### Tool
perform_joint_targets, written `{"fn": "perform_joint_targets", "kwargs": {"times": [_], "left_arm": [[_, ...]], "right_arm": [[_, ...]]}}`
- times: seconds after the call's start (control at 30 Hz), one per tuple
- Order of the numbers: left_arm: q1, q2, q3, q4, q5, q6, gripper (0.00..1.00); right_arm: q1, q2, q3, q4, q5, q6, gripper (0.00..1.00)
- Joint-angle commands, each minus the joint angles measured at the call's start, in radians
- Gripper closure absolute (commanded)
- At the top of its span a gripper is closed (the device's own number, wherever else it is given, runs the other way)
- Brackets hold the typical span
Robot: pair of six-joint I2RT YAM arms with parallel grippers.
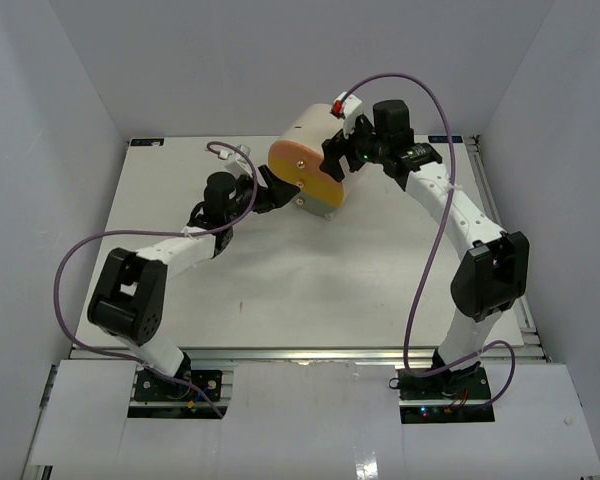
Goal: Organize the makeup
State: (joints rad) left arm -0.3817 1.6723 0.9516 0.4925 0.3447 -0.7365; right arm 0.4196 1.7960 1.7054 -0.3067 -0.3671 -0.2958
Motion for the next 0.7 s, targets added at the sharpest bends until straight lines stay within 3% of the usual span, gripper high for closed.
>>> {"fn": "perform_joint_targets", "kwargs": {"times": [0.0, 0.03, 0.23, 0.37, 0.5, 0.67], "left_arm": [[0.015, -0.215, -0.078, -0.058, -0.031, 0.143, 0.07], [0.022, -0.260, -0.090, -0.069, -0.038, 0.161, 0.02], [0.067, -0.523, -0.107, -0.220, -0.024, 0.306, 0.02], [0.079, -0.649, -0.117, -0.355, 0.013, 0.443, 0.02], [0.083, -0.794, -0.207, -0.424, 0.010, 0.550, 0.02], [0.085, -0.905, -0.235, -0.533, 0.002, 0.650, 0.02]], "right_arm": [[-0.015, -0.176, -0.006, -0.024, 0.017, -0.009, 0.10], [-0.018, -0.207, -0.039, -0.022, 0.023, -0.010, 0.10], [-0.058, -0.445, -0.318, 0.050, 0.053, -0.026, 0.10], [-0.103, -0.628, -0.572, 0.176, 0.205, 0.058, 0.10], [-0.166, -0.766, -0.758, 0.181, 0.115, 0.072, 0.10], [-0.206, -0.841, -0.893, 0.163, 0.171, 0.162, 0.10]]}}
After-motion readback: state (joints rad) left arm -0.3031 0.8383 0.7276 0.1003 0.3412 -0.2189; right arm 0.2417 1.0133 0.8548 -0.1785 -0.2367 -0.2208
